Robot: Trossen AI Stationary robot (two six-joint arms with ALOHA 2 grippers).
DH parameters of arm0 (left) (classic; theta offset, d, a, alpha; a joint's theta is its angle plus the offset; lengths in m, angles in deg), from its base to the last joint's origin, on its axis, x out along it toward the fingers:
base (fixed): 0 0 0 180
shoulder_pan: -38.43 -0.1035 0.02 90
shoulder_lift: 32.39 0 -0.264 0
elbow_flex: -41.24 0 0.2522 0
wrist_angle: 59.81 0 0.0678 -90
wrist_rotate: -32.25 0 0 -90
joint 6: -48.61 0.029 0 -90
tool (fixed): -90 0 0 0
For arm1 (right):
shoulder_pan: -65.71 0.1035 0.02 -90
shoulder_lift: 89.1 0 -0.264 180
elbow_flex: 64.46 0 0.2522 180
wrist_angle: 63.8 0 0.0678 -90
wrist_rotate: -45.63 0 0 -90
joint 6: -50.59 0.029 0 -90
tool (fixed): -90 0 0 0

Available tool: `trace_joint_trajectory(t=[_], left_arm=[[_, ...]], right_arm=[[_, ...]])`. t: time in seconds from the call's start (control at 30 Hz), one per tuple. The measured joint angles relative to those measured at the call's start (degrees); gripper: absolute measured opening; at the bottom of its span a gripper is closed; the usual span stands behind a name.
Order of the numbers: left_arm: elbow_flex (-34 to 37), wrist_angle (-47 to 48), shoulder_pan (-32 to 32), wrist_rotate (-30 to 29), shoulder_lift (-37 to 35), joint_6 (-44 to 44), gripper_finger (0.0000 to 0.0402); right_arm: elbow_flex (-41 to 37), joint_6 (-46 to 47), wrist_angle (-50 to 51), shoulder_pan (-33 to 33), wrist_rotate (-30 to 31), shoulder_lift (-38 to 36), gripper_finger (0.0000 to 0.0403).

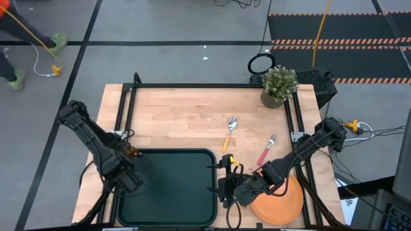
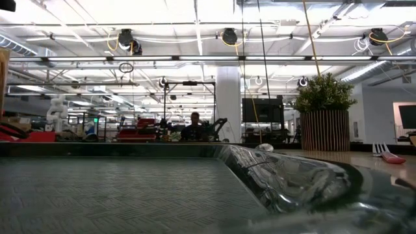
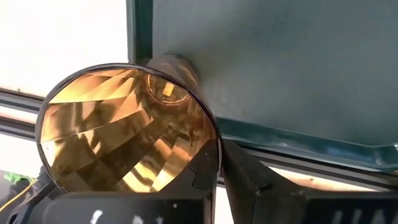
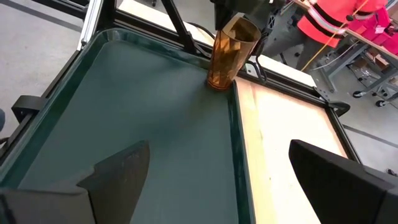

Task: Pick and place plate/cup/fork/spoon on tray
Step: Put the orange cup on the black tray, then put the orange plate on the black tray to the right of the orange cup

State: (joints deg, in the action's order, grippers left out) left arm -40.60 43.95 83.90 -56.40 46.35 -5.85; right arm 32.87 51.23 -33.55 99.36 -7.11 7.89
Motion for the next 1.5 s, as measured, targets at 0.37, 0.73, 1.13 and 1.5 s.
trace_joint_trajectory(t=[0.37,0.73,1.13,1.5], left_arm=[[0.02,-0.01,-0.45,-0.73,-1.22,-0.01,0.0052],[-2.4,0.04,-2.19,0.41,-1.23,3.24,0.0127],[-10.56,0.01,-6.71,-10.09,-1.23,14.35,0.0129],[-12.94,-14.2,-7.58,-35.54,-1.67,32.55,0.0129]], right_arm=[[0.0,0.0,-0.02,-0.09,-0.02,0.0,0.0377],[0.0,0.13,-0.22,-0.09,-0.02,0.0,0.0377],[0.0,0.24,-1.68,-0.2,-0.04,0.0,0.0377],[0.0,21.5,9.55,0.59,-10.27,0.0,0.0377]])
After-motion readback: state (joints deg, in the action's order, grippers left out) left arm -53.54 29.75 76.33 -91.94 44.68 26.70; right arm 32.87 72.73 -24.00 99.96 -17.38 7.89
